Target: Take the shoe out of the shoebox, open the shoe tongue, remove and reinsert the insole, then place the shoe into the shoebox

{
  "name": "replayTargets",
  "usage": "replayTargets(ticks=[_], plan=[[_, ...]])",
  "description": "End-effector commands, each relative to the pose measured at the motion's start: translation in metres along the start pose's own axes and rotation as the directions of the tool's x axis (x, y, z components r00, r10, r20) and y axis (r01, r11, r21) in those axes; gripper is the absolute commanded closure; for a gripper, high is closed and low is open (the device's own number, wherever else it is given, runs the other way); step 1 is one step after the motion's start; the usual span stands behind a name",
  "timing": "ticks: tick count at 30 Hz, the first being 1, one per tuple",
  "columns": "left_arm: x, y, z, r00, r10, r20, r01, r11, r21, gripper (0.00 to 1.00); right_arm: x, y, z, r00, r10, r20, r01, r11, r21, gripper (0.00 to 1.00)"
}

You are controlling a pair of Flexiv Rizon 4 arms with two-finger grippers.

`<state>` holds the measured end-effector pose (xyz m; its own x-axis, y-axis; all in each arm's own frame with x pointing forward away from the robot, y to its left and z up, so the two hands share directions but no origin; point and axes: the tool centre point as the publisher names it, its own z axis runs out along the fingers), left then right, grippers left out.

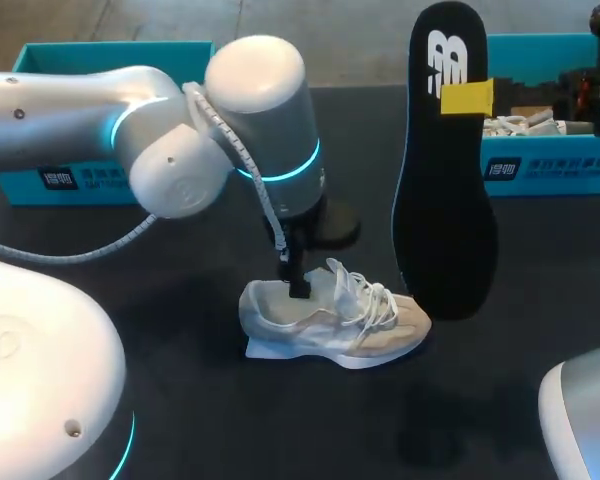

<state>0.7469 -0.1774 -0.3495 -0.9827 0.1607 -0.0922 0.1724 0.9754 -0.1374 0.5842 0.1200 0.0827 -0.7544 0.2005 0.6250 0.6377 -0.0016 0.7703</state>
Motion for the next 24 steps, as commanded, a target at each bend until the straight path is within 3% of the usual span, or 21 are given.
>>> replayTargets(ticks=[1, 16, 19, 22, 24], plan=[[-0.001, -0.006, 0.018, 1.0, -0.008, -0.021, 0.008, 1.0, 0.014, 0.05, -0.001, 0.004, 0.003, 1.0, 0.0, -0.002, 0.0, 1.0, 0.005, 1.0], [0.003, -0.006, 0.036, 0.999, -0.037, -0.032, 0.038, 0.999, 0.013, 0.37, -0.001, 0.004, 0.003, 1.0, 0.0, -0.002, 0.0, 1.0, 0.005, 1.0], [0.004, -0.004, 0.037, 0.999, -0.039, -0.032, 0.039, 0.999, 0.011, 0.59, -0.001, 0.004, 0.003, 1.0, 0.0, -0.002, 0.0, 1.0, 0.005, 1.0], [0.004, -0.003, 0.039, 0.999, -0.038, -0.035, 0.039, 0.999, 0.008, 1.0, -0.001, 0.004, 0.003, 1.0, 0.0, -0.002, 0.0, 1.0, 0.005, 1.0], [0.004, -0.003, 0.039, 0.999, -0.035, -0.038, 0.035, 0.999, 0.009, 1.0, -0.001, 0.004, 0.003, 1.0, 0.0, -0.002, 0.0, 1.0, 0.005, 1.0]])
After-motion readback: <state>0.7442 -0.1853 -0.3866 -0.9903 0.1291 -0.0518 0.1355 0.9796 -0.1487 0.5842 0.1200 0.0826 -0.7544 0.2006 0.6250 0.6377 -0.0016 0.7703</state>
